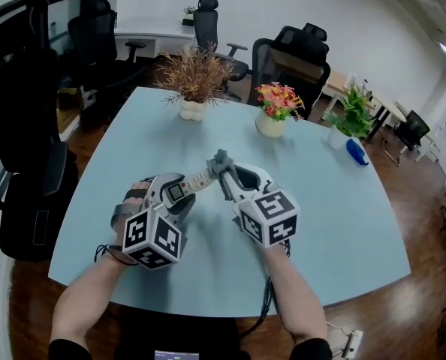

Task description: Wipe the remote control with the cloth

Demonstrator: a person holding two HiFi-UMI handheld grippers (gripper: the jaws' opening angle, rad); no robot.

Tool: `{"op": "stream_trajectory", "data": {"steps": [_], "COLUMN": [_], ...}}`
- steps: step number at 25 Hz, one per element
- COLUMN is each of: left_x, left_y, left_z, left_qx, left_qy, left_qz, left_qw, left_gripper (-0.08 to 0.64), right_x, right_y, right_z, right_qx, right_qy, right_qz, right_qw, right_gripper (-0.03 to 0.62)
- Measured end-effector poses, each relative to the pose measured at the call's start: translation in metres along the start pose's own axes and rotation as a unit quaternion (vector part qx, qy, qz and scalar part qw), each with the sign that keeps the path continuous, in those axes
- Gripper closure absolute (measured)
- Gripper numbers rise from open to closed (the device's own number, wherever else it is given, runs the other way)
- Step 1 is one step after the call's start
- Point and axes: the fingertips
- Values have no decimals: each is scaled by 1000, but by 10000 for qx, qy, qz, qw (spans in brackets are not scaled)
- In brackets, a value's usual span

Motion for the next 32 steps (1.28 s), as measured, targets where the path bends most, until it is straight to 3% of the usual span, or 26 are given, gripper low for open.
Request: {"op": "stream_trajectory", "data": {"steps": [3, 5, 7, 11, 14, 17, 19, 21, 22, 23, 24, 25, 26, 28, 29, 30, 32], "left_x": [-1, -1, -2, -3, -5, -4, -4, -5, -7, -10, -14, -20, -25, -35, -37, -38, -35], "left_y": [3, 7, 10, 13, 15, 13, 12, 13, 14, 16, 18, 21, 23, 27, 29, 30, 33], "left_z": [-2, -9, -17, -24, -25, -21, -22, -27, -28, -28, -28, -27, -26, -24, -23, -23, -28], "left_qx": [31, 74, 147, 269, 314, 395, 650, 1001, 1184, 1391, 1634, 1890, 2122, 2442, 2533, 2598, 2753], "left_qy": [-291, -549, -719, -784, -574, -330, 340, 1217, 1695, 2256, 2919, 3628, 4286, 5240, 5542, 5757, 5989], "left_qz": [-182, -349, -500, -614, -598, -441, -100, 340, 571, 829, 1122, 1425, 1696, 2087, 2240, 2387, 2695], "left_qw": [9994, 9979, 9960, 9947, 9961, 9977, 9973, 9869, 9767, 9607, 9357, 9013, 8617, 7889, 7606, 7377, 7021], "left_gripper": [371, 371, 371, 371, 371, 371, 371, 371, 371, 371, 371, 371, 371, 371, 371, 371, 371], "right_x": [-30, -50, -43, 10, 33, 0, -20, -13, -1, 12, 22, 23, 14, -27, -52, -73, -95], "right_y": [4, 0, -1, 5, 15, 22, 18, 15, 16, 18, 22, 27, 31, 37, 36, 34, 28], "right_z": [-22, -23, -19, -3, -5, -37, -40, -30, -26, -24, -26, -33, -45, -69, -73, -71, -62], "right_qx": [440, 407, 277, 24, 126, 732, 708, 493, 417, 402, 487, 693, 989, 1520, 1595, 1520, 1285], "right_qy": [-145, -76, 86, -157, -377, -407, -116, 67, 85, 80, 59, 29, 25, 325, 660, 1034, 1511], "right_qz": [-543, -788, -565, 164, 356, -284, -525, -287, -28, 232, 384, 351, 128, -612, -946, -1171, -1248], "right_qw": [9974, 9960, 9980, 9997, 9986, 9961, 9960, 9984, 9991, 9989, 9981, 9970, 9950, 9859, 9804, 9760, 9722], "right_gripper": [563, 563, 563, 563, 563, 563, 563, 563, 563, 563, 563, 563, 563, 563, 563, 563, 563]}}
Point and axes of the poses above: the fingertips, and each gripper's own axes: y backward along the fingers, x to its right, z out of its underside, and after that the axes turned 2 degrees about x, right-handed
